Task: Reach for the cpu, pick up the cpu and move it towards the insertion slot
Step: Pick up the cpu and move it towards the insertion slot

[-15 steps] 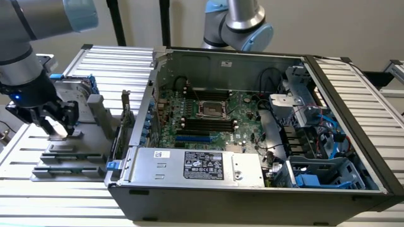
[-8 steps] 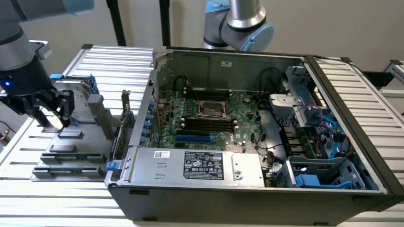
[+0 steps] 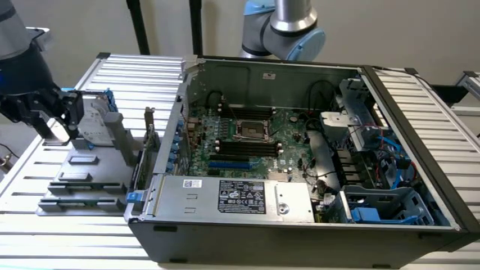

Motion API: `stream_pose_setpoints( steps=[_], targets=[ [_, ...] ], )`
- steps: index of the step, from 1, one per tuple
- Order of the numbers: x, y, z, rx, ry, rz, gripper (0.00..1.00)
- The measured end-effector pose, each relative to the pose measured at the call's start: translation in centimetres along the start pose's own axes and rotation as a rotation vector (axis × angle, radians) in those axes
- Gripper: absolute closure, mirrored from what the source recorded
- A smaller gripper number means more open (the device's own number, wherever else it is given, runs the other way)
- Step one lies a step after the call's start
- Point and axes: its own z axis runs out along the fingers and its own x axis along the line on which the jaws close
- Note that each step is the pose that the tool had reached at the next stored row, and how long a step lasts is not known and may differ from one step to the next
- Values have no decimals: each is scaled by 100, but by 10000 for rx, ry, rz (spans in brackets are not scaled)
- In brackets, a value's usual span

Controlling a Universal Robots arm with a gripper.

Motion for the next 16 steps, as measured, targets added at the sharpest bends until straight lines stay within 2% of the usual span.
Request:
stream_pose_setpoints(
  steps=[3,10,16],
  targets=[
    [-68,-1,-136,1,2,0,45],
    [-307,-5,-461,-14,33,-35,45],
    [-566,-10,-736,-24,108,-59,45]
  ],
)
